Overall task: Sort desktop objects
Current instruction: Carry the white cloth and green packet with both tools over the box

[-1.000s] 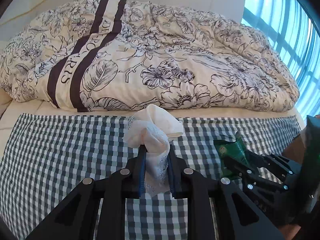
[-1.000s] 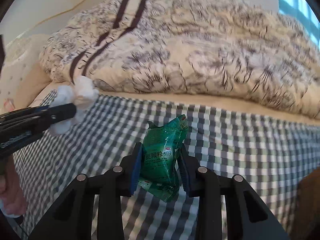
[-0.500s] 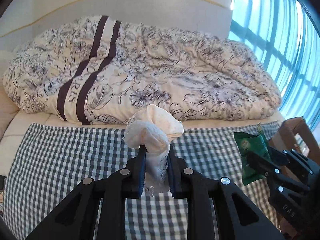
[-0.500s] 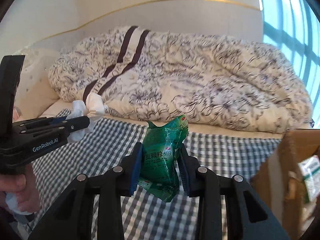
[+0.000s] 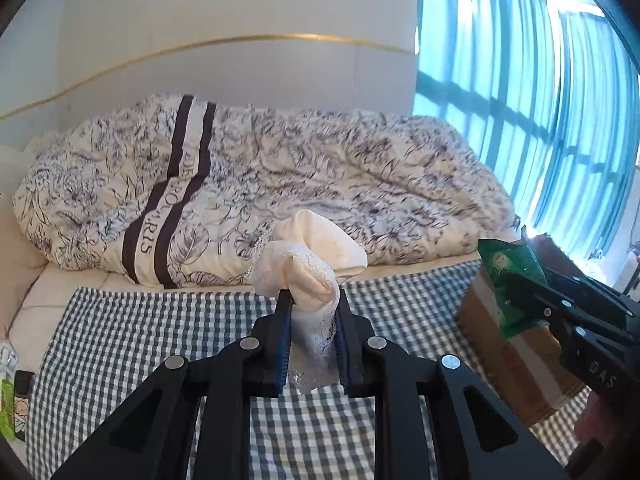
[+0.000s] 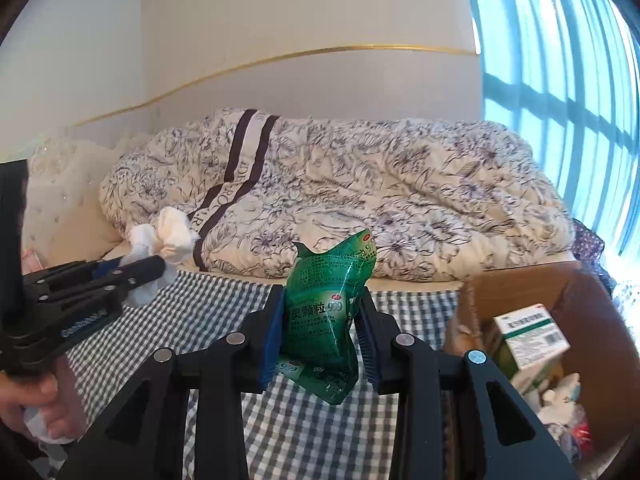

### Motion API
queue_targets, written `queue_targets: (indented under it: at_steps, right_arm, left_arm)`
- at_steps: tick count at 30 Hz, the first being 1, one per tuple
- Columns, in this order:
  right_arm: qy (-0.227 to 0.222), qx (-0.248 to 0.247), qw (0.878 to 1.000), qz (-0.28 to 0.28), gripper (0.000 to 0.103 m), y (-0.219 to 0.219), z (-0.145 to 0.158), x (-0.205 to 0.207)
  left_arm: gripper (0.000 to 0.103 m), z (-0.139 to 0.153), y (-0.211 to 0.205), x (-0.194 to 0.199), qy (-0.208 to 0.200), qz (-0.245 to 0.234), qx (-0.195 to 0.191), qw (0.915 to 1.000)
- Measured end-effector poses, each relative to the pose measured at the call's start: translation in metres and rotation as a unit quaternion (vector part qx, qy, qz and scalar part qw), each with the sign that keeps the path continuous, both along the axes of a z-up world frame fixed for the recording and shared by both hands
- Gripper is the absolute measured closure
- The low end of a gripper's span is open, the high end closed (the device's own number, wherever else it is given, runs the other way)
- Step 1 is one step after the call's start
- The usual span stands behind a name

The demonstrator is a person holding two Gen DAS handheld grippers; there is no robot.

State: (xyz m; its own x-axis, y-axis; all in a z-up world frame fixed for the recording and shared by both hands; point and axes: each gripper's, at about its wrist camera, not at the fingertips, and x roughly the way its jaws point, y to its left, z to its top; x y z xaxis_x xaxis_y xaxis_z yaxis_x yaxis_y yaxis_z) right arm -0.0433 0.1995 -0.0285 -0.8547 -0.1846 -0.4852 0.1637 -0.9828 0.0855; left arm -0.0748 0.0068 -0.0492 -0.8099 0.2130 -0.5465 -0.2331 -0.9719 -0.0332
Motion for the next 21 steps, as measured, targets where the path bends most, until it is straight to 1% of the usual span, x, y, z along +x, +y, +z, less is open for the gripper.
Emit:
queue_targets:
  at_steps: [4,10,12,15,21]
  right_arm:
    - [0.019,-0.016,1.0,0.001,0.069,0.011,0.015,0.022]
    - [0.058,-0.009,0.998,-0.006,0.069,0.017,0.047,0.054]
    - [0.069,-0.007,0.998,-0.011,0.069,0.021,0.053,0.063]
    - [0.083,-0.009,0.996,-0.024,0.069,0.033,0.061,0.073]
    - [0.106,-0.031,0.993,-0.05,0.069,0.068,0.075,0.091]
  left_arm:
    - [0.084,0.016,0.008,0.024,0.016,-0.014,0.0,0.9998]
    - [0.084,0.035,0.024,0.052,0.04,-0.03,0.0,0.9988]
    - [0.084,0.04,0.031,0.059,0.047,-0.035,-0.004,0.9983]
    - [0.084,0.045,0.045,0.065,0.052,-0.046,-0.011,0.9975]
    - [0.084,0.053,0.071,0.078,0.066,-0.062,-0.018,0.9957]
